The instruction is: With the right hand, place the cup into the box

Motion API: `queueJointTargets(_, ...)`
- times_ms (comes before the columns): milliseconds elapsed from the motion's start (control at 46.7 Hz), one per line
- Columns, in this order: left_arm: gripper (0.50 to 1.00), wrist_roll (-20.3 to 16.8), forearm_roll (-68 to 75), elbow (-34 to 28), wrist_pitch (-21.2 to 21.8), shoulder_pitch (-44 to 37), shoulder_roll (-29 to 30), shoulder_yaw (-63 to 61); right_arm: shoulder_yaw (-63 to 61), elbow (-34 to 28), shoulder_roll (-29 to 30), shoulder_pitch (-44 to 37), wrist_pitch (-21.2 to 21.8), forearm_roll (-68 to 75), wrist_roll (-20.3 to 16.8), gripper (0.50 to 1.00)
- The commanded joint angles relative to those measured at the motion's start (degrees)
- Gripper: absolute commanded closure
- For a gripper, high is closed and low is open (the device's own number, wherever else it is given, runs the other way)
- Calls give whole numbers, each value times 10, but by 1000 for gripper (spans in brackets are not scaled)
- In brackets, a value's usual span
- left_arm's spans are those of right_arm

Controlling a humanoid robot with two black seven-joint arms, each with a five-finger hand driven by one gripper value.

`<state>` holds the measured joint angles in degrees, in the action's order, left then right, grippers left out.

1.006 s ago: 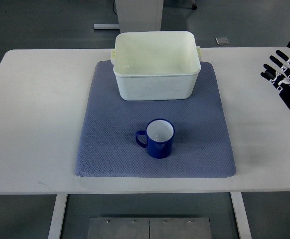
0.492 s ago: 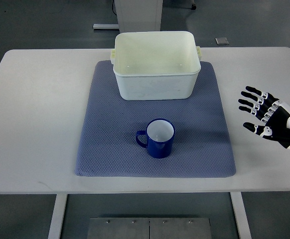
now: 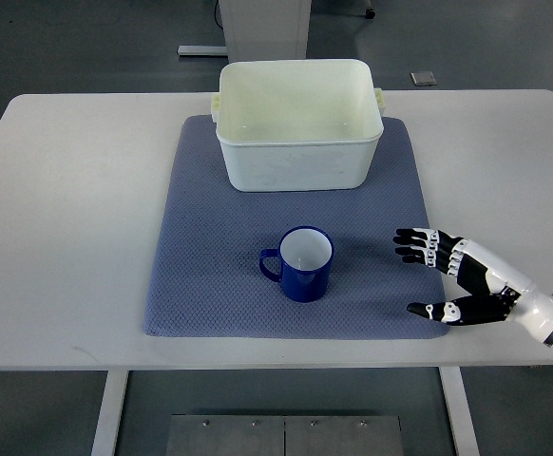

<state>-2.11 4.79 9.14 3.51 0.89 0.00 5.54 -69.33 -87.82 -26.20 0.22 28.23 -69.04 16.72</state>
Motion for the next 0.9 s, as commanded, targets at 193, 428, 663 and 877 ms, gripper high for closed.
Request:
queueJointTargets(193, 500, 0, 0, 0, 0, 0, 0, 0, 68, 12, 51, -47, -58, -12, -26, 632)
queueJointTargets(428, 500, 0, 0, 0, 0, 0, 0, 0, 90, 32, 68, -58, -101, -12, -32, 641)
queueJointTargets(663, 500, 0, 0, 0, 0, 0, 0, 0, 113, 37, 86, -63, -129, -24, -32, 651)
queueJointTargets(877, 500, 0, 0, 0, 0, 0, 0, 0, 132, 56, 113, -80, -152, -32, -34, 653)
